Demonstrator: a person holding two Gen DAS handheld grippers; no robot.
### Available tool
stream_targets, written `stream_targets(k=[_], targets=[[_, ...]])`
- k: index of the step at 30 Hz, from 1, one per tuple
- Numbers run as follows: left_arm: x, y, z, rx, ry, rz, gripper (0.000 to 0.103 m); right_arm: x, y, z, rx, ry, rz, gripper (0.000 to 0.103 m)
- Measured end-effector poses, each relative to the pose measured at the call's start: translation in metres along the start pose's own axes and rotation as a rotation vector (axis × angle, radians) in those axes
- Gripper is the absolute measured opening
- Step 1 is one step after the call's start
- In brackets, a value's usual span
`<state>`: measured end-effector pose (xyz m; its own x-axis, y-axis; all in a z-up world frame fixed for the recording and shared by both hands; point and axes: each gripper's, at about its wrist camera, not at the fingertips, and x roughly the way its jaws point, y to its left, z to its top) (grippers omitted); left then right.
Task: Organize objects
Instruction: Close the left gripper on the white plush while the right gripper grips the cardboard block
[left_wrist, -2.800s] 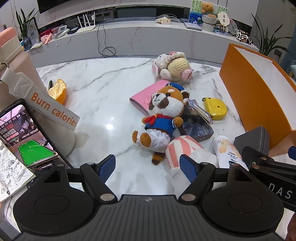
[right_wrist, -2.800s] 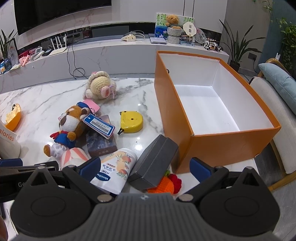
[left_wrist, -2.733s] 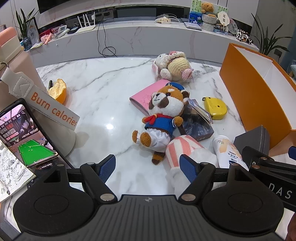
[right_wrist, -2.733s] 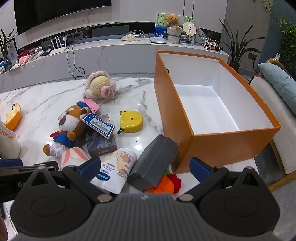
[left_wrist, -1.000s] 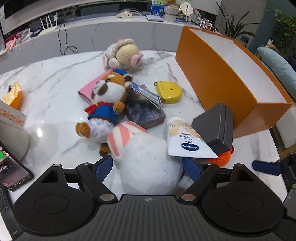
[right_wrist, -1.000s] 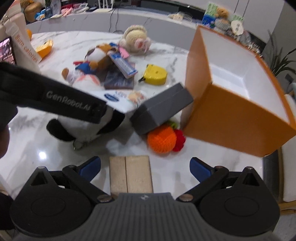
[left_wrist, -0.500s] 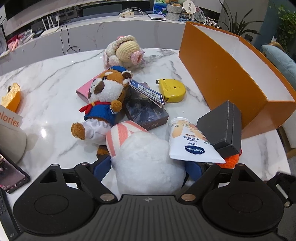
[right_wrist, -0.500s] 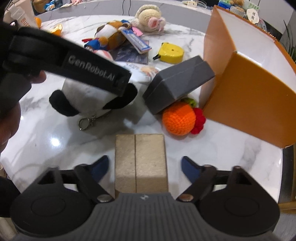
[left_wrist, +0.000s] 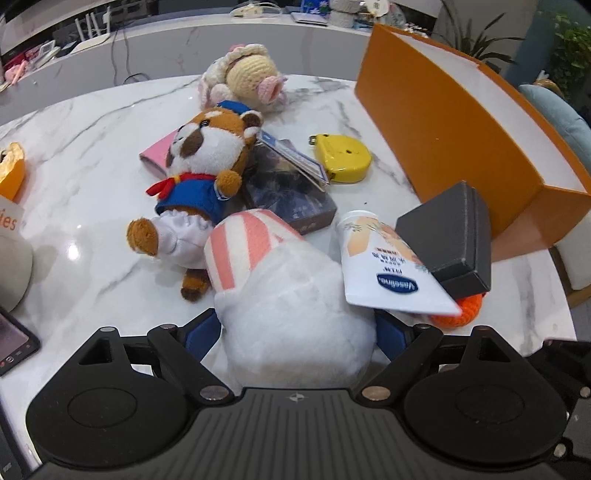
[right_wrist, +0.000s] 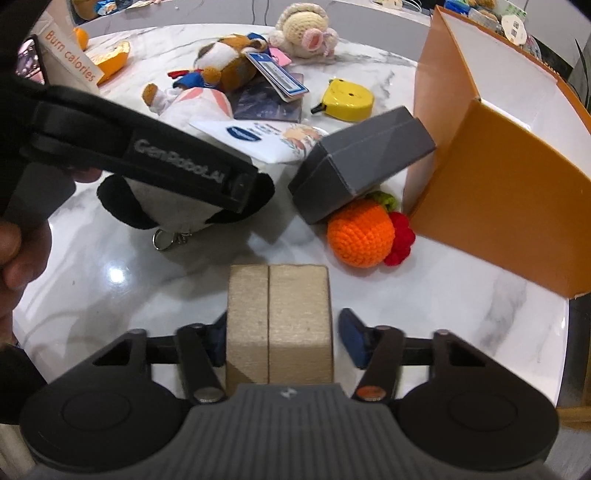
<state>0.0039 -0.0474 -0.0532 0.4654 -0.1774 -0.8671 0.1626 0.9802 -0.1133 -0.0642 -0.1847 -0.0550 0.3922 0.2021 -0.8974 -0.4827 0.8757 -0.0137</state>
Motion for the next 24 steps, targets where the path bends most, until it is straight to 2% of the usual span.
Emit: stream_targets(k=[4, 15, 20, 24], targets=[[-0.001, 0.001, 0.0, 0.01, -0.005, -0.008, 0.096, -0.001, 0.001, -0.001, -0.012, -0.001, 0.003, 0.048], [-0.013, 0.015, -0.003, -0.027, -0.001, -0.038, 0.094, -0.011, -0.003, 0.002, 0.004, -0.016, 0.027, 0.048], [-0.032, 0.027, -0.003, -0.043, -0.048, -0.026, 0.093, -0.025, -0.003, 0.011, 0.023, -0.061, 0.057, 0.048], [-0.051, 0.035, 0.002, -0.064, -0.119, -0.005, 0.093, -0.034, -0.004, 0.024, 0.052, -0.103, 0.083, 0.048]])
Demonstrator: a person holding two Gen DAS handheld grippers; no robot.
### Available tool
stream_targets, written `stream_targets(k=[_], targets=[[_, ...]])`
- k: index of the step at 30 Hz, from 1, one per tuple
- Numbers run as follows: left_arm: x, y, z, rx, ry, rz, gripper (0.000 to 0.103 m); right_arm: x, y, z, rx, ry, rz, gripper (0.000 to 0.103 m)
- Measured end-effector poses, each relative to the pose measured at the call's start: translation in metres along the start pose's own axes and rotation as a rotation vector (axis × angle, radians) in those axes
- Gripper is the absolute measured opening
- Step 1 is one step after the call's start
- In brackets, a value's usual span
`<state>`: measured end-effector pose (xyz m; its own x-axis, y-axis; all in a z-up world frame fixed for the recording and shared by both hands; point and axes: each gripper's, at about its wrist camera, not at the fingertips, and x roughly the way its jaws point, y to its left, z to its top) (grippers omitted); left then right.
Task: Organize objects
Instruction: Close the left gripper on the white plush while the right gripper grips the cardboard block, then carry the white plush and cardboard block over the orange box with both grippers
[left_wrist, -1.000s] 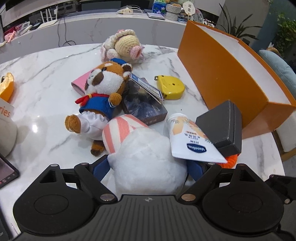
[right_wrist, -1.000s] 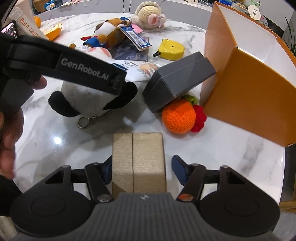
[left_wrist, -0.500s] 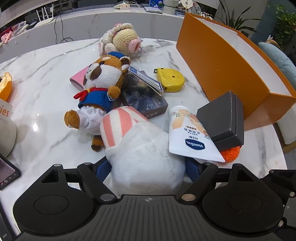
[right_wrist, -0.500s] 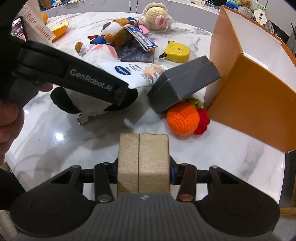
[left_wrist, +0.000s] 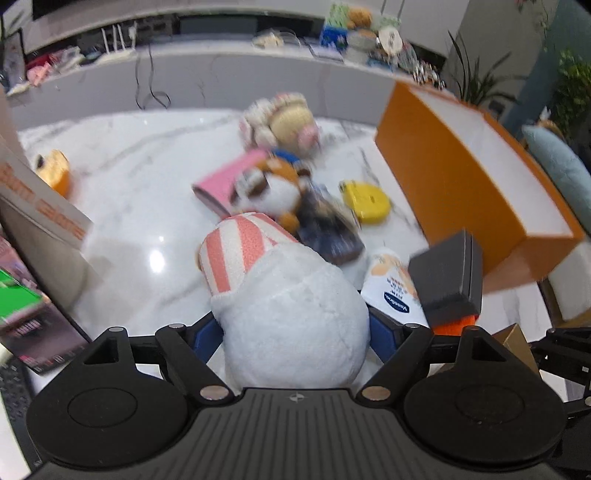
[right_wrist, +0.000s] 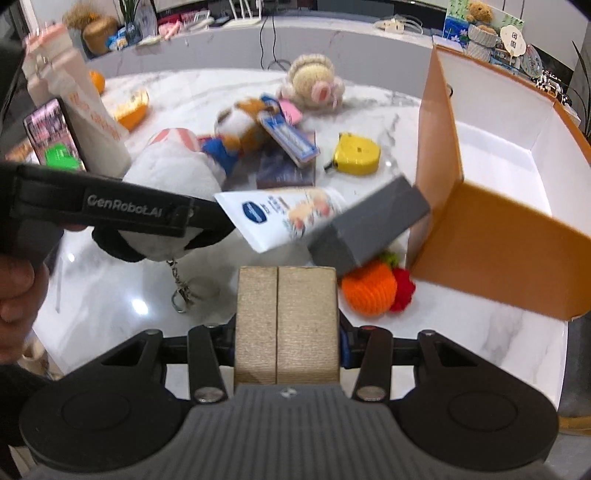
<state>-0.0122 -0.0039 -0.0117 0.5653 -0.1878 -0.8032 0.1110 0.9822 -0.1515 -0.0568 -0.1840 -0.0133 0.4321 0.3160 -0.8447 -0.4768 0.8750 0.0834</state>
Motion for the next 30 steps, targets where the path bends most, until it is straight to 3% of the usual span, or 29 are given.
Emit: stream_targets(k=[5, 16, 30], targets=[[-0.017, 0.004, 0.015, -0.037, -0.075, -0.018, 0.093, -0.015, 0.001, 0.015, 0.035, -0.062, 0.021, 0.048], [-0.026, -0.011, 0.031, -0.049, -0.141, -0.059, 0.093, -0.047, -0.015, 0.039, 0.107, -0.168, 0.033, 0.048], [-0.031, -0.032, 0.052, -0.07, -0.215, -0.141, 0.093, -0.08, -0.065, 0.056, 0.234, -0.298, -0.033, 0.048]])
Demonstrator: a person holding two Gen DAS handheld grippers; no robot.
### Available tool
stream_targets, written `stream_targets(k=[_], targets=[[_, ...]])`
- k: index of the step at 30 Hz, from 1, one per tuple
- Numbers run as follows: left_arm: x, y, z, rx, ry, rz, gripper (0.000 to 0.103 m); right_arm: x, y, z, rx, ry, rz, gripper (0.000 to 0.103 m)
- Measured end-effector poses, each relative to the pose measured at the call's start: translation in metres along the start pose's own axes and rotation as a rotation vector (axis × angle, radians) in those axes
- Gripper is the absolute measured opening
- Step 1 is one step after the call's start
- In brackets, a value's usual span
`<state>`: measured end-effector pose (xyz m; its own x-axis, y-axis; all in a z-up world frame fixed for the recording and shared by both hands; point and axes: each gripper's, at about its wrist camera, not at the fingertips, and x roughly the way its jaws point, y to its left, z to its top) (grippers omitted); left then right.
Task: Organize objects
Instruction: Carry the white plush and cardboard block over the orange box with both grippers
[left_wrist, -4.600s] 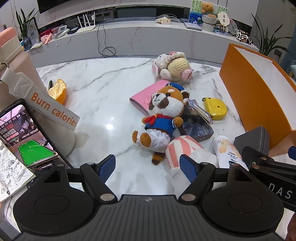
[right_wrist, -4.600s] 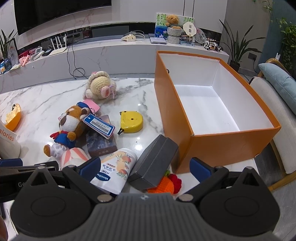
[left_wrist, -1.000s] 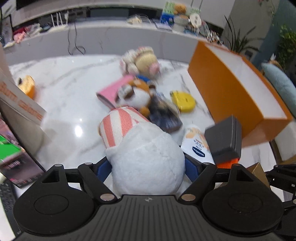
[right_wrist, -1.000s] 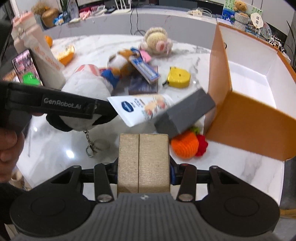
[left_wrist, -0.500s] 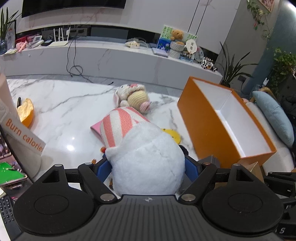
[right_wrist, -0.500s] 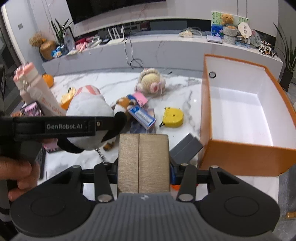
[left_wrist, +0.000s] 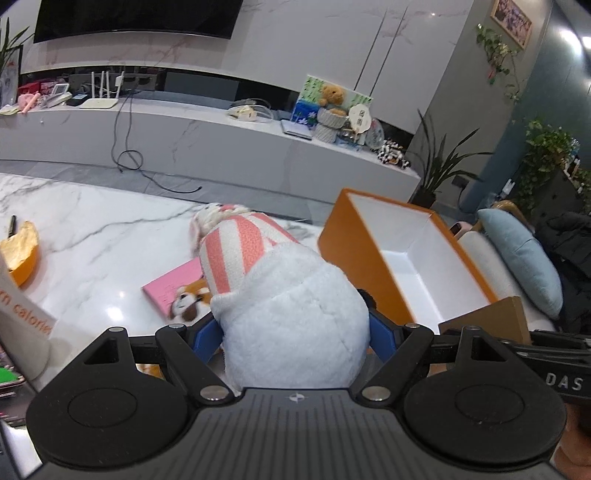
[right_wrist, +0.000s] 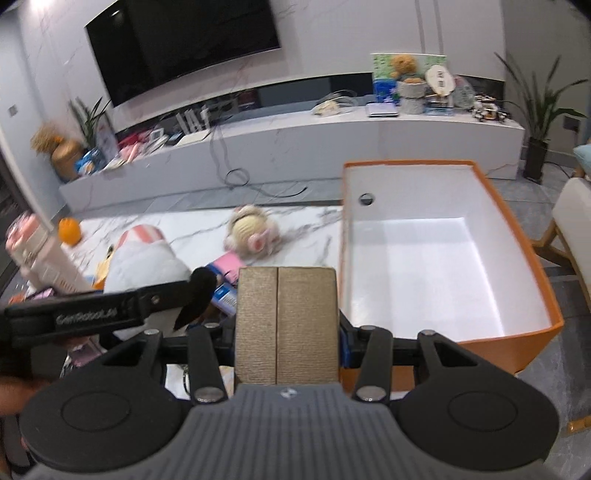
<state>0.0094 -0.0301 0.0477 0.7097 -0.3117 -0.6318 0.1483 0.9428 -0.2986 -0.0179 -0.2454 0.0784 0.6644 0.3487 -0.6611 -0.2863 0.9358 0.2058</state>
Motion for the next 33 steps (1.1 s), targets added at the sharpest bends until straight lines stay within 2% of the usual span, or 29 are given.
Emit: stream_targets(k=[16, 24, 33], targets=[[0.009, -0.038, 0.009, 0.0, -0.043, -0.064, 0.093, -0.009, -0.046, 0.013, 0.088, -0.072, -0.1, 0.048], [0.015, -0.064, 0.006, 0.024, -0.069, -0.125, 0.093, -0.01, -0.063, 0.014, 0.123, -0.1, -0.145, 0.048], [0.029, -0.091, 0.003, 0.01, -0.142, -0.218, 0.093, -0.02, -0.079, 0.015, 0.133, -0.22, -0.254, 0.048]])
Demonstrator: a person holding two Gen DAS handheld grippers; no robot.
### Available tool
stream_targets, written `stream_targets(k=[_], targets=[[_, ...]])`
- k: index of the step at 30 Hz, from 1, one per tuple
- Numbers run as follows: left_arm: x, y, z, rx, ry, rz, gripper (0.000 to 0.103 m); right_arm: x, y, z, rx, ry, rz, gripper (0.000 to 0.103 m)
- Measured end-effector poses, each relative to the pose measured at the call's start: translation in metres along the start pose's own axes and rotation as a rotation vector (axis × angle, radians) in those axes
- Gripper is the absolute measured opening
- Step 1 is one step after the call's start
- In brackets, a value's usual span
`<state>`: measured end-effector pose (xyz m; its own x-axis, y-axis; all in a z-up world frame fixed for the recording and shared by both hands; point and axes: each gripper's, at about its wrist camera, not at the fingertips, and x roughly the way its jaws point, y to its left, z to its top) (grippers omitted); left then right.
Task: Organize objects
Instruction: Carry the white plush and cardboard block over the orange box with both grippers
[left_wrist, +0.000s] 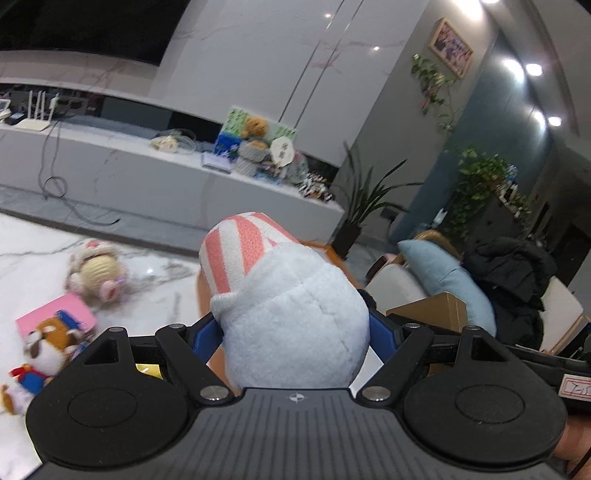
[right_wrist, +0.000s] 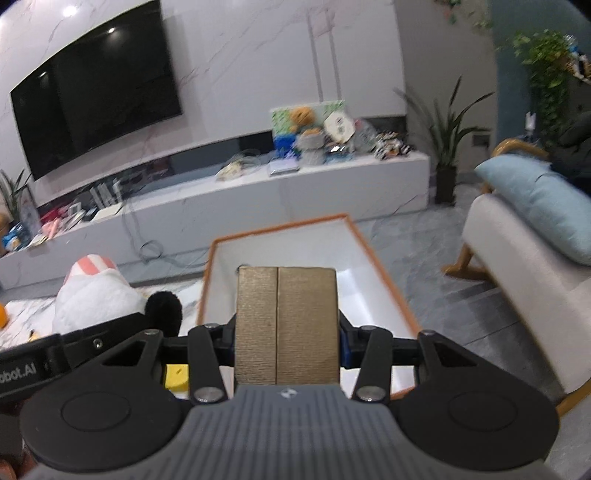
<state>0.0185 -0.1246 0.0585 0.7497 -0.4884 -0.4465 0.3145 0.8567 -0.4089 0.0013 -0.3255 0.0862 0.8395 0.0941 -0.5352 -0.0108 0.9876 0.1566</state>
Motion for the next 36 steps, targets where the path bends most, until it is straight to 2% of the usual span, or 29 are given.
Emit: stream_targets(k=[5, 9, 12, 19, 21, 23, 25, 28, 36], targets=[[0.009, -0.016, -0.005, 0.037, -0.059, -0.067, 0.093, 0.003, -0.017, 0.005, 0.033, -0.034, -0.027, 0.048], [0.025, -0.025, -0.012, 0.102, -0.051, -0.031, 0.093, 0.017, -0.026, 0.005, 0.034, -0.004, -0.043, 0.048], [0.032, -0.029, -0.014, 0.129, -0.076, -0.011, 0.093, 0.028, -0.03, 0.003, 0.027, 0.016, -0.058, 0.048], [0.032, -0.016, -0.008, 0.012, -0.111, -0.083, 0.094, 0.041, -0.034, 0.001, 0.025, 0.036, -0.065, 0.048], [0.038, -0.016, -0.01, 0.027, -0.091, -0.053, 0.094, 0.043, -0.035, 0.0, 0.028, 0.041, -0.063, 0.048], [0.049, -0.017, -0.013, 0.05, -0.041, -0.005, 0.094, 0.046, -0.035, 0.0, 0.028, 0.054, -0.058, 0.048], [0.059, -0.014, -0.017, 0.041, 0.0, 0.012, 0.093, 0.052, -0.034, -0.002, 0.019, 0.085, -0.053, 0.048], [0.069, -0.008, -0.023, 0.025, 0.052, 0.021, 0.093, 0.066, -0.035, -0.007, -0.005, 0.133, -0.061, 0.048], [0.075, -0.011, -0.027, 0.071, 0.109, 0.007, 0.093, 0.091, -0.048, -0.017, -0.043, 0.211, -0.032, 0.048]])
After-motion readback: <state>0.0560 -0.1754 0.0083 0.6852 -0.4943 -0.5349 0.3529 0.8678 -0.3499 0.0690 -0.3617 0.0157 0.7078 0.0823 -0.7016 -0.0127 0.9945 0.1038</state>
